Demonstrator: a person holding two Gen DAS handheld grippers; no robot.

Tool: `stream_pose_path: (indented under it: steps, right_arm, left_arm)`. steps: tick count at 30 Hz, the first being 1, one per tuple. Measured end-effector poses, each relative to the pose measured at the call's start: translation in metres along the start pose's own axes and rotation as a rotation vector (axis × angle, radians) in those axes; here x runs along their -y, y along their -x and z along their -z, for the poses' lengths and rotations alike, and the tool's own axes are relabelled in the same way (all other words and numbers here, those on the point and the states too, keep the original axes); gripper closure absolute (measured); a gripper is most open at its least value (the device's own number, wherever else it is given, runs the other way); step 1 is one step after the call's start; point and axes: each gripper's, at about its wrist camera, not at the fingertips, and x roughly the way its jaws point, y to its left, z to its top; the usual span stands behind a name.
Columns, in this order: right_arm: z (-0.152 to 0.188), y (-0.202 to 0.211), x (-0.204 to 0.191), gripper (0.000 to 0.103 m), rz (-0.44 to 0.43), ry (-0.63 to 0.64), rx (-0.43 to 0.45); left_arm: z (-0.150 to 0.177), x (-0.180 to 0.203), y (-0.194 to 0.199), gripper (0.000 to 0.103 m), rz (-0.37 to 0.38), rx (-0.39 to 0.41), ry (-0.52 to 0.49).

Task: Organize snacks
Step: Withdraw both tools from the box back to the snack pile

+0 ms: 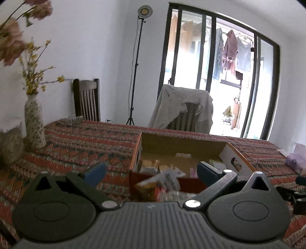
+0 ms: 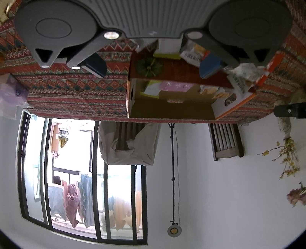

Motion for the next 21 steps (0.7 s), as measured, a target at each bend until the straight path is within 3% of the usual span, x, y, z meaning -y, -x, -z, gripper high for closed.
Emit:
stream_pose_path:
  steps: [8,13,21]
  right_arm:
    - [0.034,0.027,0.001,0.0,-0.018,0.004,-0.038]
    - [0.054,0.037,0.0,0.0,-0.014,0.007,-0.062]
    - [0.087,0.034,0.012,0.0,0.005,-0.009,-0.166]
  left_arm:
    - [0.032,-0.013,0.03,0.0,0.022,-0.015,0.038]
    - [0.049,-0.021,0.035,0.0,0.044,-0.066,0.052]
    - [0.076,-0.026,0.042,0.0,0.052,-0.112,0.035]
